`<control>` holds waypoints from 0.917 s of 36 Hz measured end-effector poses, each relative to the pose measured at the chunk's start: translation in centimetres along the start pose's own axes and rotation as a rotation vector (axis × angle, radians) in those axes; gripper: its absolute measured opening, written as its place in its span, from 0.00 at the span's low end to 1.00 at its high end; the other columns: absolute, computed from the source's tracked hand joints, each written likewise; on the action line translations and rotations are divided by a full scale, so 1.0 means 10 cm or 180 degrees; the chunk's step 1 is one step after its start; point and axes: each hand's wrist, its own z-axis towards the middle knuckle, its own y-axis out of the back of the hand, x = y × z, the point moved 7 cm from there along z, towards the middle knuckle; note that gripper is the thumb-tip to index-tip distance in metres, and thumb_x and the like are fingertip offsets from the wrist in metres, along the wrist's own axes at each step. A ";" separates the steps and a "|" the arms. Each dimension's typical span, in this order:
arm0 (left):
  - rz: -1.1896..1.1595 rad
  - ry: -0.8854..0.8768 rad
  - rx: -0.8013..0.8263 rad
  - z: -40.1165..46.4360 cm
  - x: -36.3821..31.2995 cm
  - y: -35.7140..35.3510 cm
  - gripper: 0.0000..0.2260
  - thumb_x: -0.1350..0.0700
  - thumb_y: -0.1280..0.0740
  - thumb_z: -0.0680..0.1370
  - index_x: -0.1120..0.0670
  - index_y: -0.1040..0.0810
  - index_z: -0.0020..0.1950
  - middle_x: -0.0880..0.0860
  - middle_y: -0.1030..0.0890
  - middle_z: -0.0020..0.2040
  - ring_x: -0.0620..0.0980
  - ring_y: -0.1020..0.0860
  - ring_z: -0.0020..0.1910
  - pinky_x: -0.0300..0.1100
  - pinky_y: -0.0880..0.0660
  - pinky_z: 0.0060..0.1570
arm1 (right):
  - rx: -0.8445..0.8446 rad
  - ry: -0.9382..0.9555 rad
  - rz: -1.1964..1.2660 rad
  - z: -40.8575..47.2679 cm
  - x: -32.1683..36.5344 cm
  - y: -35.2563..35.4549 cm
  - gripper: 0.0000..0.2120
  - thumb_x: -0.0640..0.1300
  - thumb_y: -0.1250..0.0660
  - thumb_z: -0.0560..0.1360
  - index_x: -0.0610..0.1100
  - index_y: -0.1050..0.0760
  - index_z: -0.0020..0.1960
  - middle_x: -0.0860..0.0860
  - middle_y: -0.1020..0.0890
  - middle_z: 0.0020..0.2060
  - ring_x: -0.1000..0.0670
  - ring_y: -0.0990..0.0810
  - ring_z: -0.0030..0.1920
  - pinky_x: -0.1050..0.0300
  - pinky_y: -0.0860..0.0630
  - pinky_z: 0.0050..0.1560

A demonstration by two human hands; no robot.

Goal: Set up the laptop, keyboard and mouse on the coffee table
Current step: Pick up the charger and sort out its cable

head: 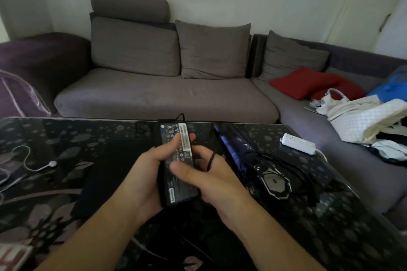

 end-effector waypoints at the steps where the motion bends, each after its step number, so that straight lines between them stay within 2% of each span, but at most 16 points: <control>1: 0.0085 -0.0044 -0.0007 -0.01 -0.01 -0.02 0.20 0.45 0.31 0.79 0.55 0.16 0.65 0.63 0.15 0.61 0.59 0.14 0.54 0.54 0.16 0.50 | -0.0063 0.0042 -0.0239 0.00 -0.01 0.02 0.19 0.41 0.19 0.72 0.48 0.18 0.61 0.51 0.11 0.51 0.53 0.12 0.52 0.59 0.17 0.52; 2: 0.0162 -0.0092 -0.0013 -0.02 -0.02 -0.03 0.20 0.45 0.30 0.78 0.56 0.16 0.65 0.63 0.15 0.59 0.59 0.14 0.52 0.53 0.15 0.47 | -0.0133 0.0102 -0.0485 0.00 0.00 0.04 0.22 0.40 0.17 0.70 0.49 0.18 0.61 0.52 0.11 0.52 0.53 0.12 0.53 0.58 0.17 0.54; 4: 0.0274 -0.0165 -0.0055 -0.04 -0.03 -0.02 0.18 0.47 0.29 0.78 0.54 0.16 0.64 0.62 0.14 0.59 0.60 0.13 0.53 0.54 0.16 0.49 | -0.0194 0.0180 -0.0723 -0.01 0.03 0.07 0.24 0.40 0.16 0.68 0.50 0.19 0.61 0.53 0.11 0.52 0.54 0.12 0.54 0.55 0.16 0.56; 6: 0.0325 -0.0169 -0.0085 -0.04 -0.04 -0.01 0.16 0.48 0.29 0.79 0.52 0.16 0.64 0.61 0.14 0.59 0.61 0.14 0.56 0.57 0.18 0.55 | -0.0281 0.0211 -0.0533 -0.03 0.05 0.11 0.21 0.39 0.17 0.70 0.49 0.18 0.60 0.53 0.11 0.52 0.54 0.12 0.53 0.54 0.16 0.56; 9: 0.0366 -0.0204 -0.0167 -0.03 -0.07 0.02 0.15 0.51 0.30 0.79 0.55 0.16 0.64 0.62 0.14 0.59 0.61 0.14 0.55 0.57 0.18 0.53 | -0.0466 0.0254 -0.0474 -0.04 0.06 0.18 0.15 0.40 0.20 0.73 0.50 0.16 0.57 0.53 0.11 0.51 0.54 0.12 0.52 0.53 0.16 0.55; 12: 0.0527 -0.0175 -0.0180 -0.01 -0.07 0.05 0.17 0.55 0.27 0.77 0.59 0.17 0.64 0.65 0.15 0.60 0.64 0.15 0.56 0.59 0.18 0.56 | -0.0449 0.0258 -0.0769 -0.02 -0.01 0.18 0.08 0.41 0.22 0.76 0.49 0.15 0.54 0.50 0.11 0.48 0.52 0.12 0.50 0.48 0.15 0.57; 14: 0.0586 -0.0079 -0.0168 0.00 -0.03 0.08 0.16 0.58 0.27 0.75 0.60 0.16 0.62 0.65 0.15 0.60 0.65 0.15 0.58 0.60 0.19 0.58 | -0.0486 0.0310 -0.1189 0.00 -0.01 0.18 0.05 0.46 0.28 0.80 0.50 0.15 0.54 0.52 0.11 0.48 0.53 0.13 0.49 0.48 0.16 0.57; 16: 0.0487 -0.0010 -0.0176 -0.01 0.01 0.09 0.14 0.61 0.27 0.74 0.60 0.14 0.59 0.65 0.15 0.59 0.64 0.15 0.58 0.59 0.19 0.56 | -0.0590 0.0342 -0.1706 0.01 0.02 0.20 0.10 0.52 0.35 0.84 0.49 0.16 0.54 0.52 0.13 0.47 0.55 0.15 0.47 0.51 0.18 0.53; 20: 0.0184 0.0033 -0.0127 -0.01 0.08 0.01 0.10 0.62 0.30 0.74 0.58 0.10 0.50 0.61 0.13 0.57 0.59 0.14 0.57 0.56 0.21 0.58 | -0.0584 0.0729 -0.3514 -0.06 0.18 0.10 0.17 0.56 0.45 0.87 0.46 0.23 0.55 0.47 0.17 0.50 0.44 0.18 0.49 0.43 0.20 0.51; 23: -0.0110 0.0086 -0.0259 0.02 0.11 0.02 0.11 0.61 0.31 0.74 0.60 0.11 0.52 0.60 0.12 0.54 0.57 0.12 0.48 0.56 0.22 0.54 | -0.0461 0.0881 -0.3848 -0.12 0.30 0.09 0.23 0.61 0.47 0.85 0.46 0.21 0.50 0.47 0.17 0.48 0.41 0.19 0.50 0.44 0.22 0.52; 24: -0.0214 0.0097 -0.0309 0.02 0.11 0.03 0.12 0.61 0.31 0.74 0.61 0.12 0.55 0.60 0.12 0.54 0.57 0.12 0.47 0.57 0.22 0.55 | -0.0616 0.0821 -0.3616 -0.10 0.34 0.22 0.26 0.62 0.46 0.84 0.43 0.19 0.48 0.46 0.16 0.45 0.40 0.18 0.49 0.45 0.22 0.51; 26: -0.0401 0.0059 -0.0364 0.04 0.11 0.06 0.13 0.62 0.31 0.74 0.62 0.15 0.58 0.59 0.12 0.54 0.57 0.12 0.52 0.61 0.23 0.61 | -0.1325 0.0740 -0.2883 -0.08 0.40 0.65 0.25 0.60 0.44 0.79 0.42 0.17 0.45 0.45 0.14 0.39 0.40 0.16 0.44 0.46 0.20 0.49; 28: -0.0487 -0.0005 -0.0366 0.04 0.08 0.06 0.14 0.62 0.31 0.75 0.62 0.16 0.59 0.56 0.12 0.54 0.57 0.13 0.56 0.63 0.24 0.63 | -0.2070 0.0657 -0.2926 -0.07 0.35 1.15 0.19 0.55 0.41 0.76 0.42 0.18 0.42 0.47 0.15 0.36 0.42 0.17 0.41 0.48 0.21 0.45; 30: -0.0492 -0.0036 -0.0376 0.04 0.06 0.06 0.13 0.62 0.30 0.75 0.61 0.15 0.59 0.55 0.13 0.54 0.55 0.14 0.55 0.61 0.22 0.61 | -0.2331 0.0455 -0.3809 -0.01 0.23 1.54 0.12 0.54 0.37 0.75 0.50 0.18 0.50 0.51 0.17 0.47 0.43 0.19 0.51 0.48 0.23 0.52; 31: -0.0478 -0.0051 -0.0376 0.04 0.06 0.06 0.13 0.62 0.30 0.75 0.61 0.14 0.57 0.55 0.13 0.54 0.54 0.14 0.54 0.60 0.22 0.60 | -0.2212 0.0161 -0.4166 0.05 0.10 1.71 0.16 0.57 0.35 0.75 0.54 0.20 0.60 0.51 0.19 0.58 0.42 0.22 0.60 0.46 0.25 0.60; 33: -0.0438 -0.0084 -0.0344 0.06 0.06 0.05 0.10 0.62 0.30 0.74 0.60 0.11 0.52 0.55 0.13 0.53 0.54 0.14 0.51 0.58 0.22 0.59 | -0.1831 -0.0545 -0.4217 0.14 -0.25 1.97 0.31 0.65 0.33 0.74 0.63 0.32 0.76 0.52 0.31 0.76 0.37 0.32 0.74 0.40 0.34 0.74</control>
